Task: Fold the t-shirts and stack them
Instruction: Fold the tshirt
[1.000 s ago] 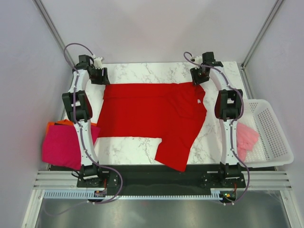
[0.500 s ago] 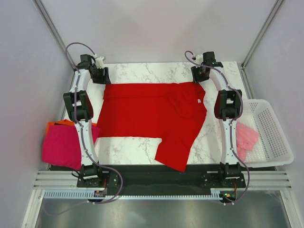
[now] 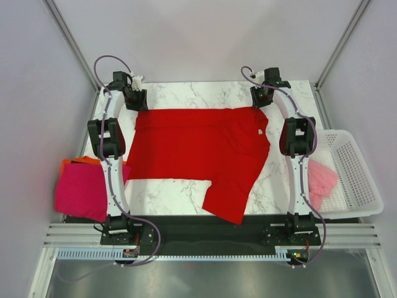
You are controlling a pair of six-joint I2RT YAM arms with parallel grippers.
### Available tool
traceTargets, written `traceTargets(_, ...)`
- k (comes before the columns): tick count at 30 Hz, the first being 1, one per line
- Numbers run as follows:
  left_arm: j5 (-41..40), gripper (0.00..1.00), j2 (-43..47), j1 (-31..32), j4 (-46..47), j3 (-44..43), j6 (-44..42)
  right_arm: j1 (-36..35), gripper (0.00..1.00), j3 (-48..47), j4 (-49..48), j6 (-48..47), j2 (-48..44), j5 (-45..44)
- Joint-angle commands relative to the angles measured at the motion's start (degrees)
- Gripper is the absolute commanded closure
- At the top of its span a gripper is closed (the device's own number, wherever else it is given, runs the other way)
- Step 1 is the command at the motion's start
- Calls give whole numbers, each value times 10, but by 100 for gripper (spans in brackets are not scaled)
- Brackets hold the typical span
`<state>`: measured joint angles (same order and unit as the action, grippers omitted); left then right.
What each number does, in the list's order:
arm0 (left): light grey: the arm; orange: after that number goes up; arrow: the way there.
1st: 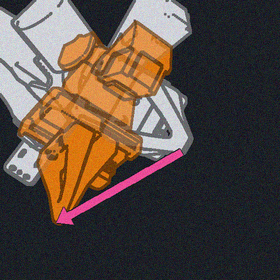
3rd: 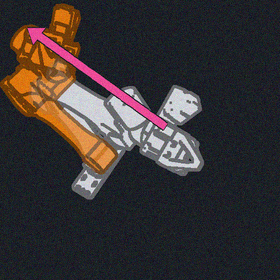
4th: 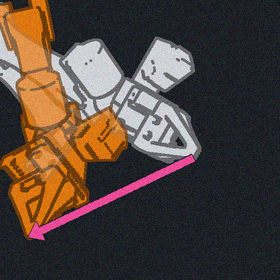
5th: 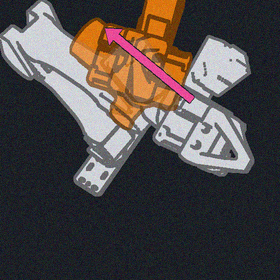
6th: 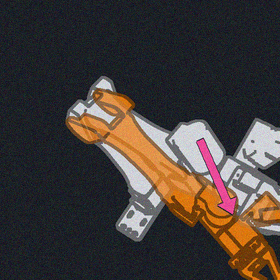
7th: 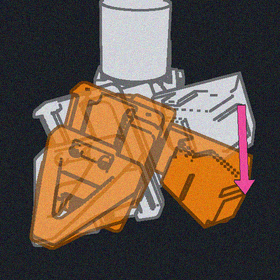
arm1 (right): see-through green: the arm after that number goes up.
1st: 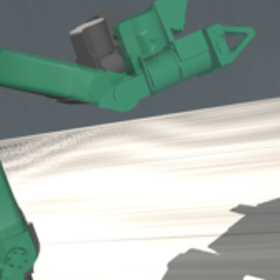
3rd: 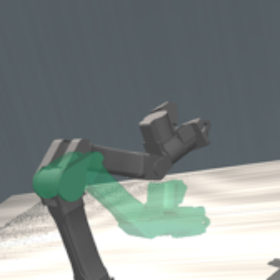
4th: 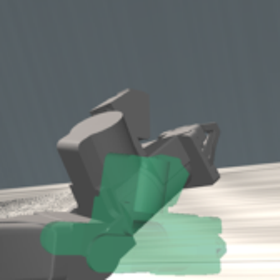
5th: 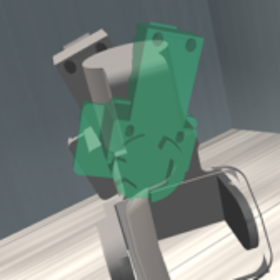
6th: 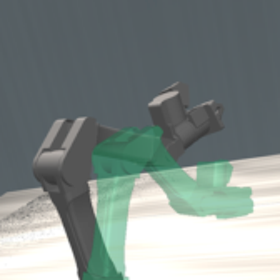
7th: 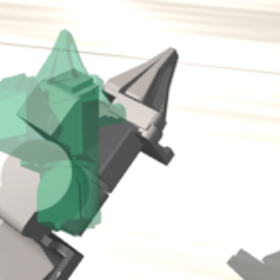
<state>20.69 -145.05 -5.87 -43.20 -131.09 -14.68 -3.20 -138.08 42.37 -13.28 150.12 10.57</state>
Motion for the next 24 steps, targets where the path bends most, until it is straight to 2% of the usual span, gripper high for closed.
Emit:
traceTargets(1,-45,45,6,-1,6,13,15,2,62,-18,-5,3,16,-14)
traceTargets(4,-76,45,13,-3,7,26,18,3,62,-18,-5,3,13,-16)
traceTargets(11,-84,47,11,-5,15,17,16,2,63,-17,-5,4,17,-16)
traceTargets(12,-85,53,10,-3,15,17,15,2,65,-18,-6,5,17,-16)
traceTargets(14,-86,73,9,-1,13,25,16,1,71,-18,-5,3,18,-18)
traceTargets(15,-87,85,10,0,12,27,17,1,82,-18,-7,2,19,-18)
traceTargets(16,-93,98,9,2,12,27,17,0,87,-18,-7,0,21,-18)
traceTargets(18,-93,98,9,2,15,22,18,0,100,-19,-9,-2,23,-17)
traceTargets(24,-79,98,18,4,26,-16,25,-5,100,-53,-26,-11,7,-38)
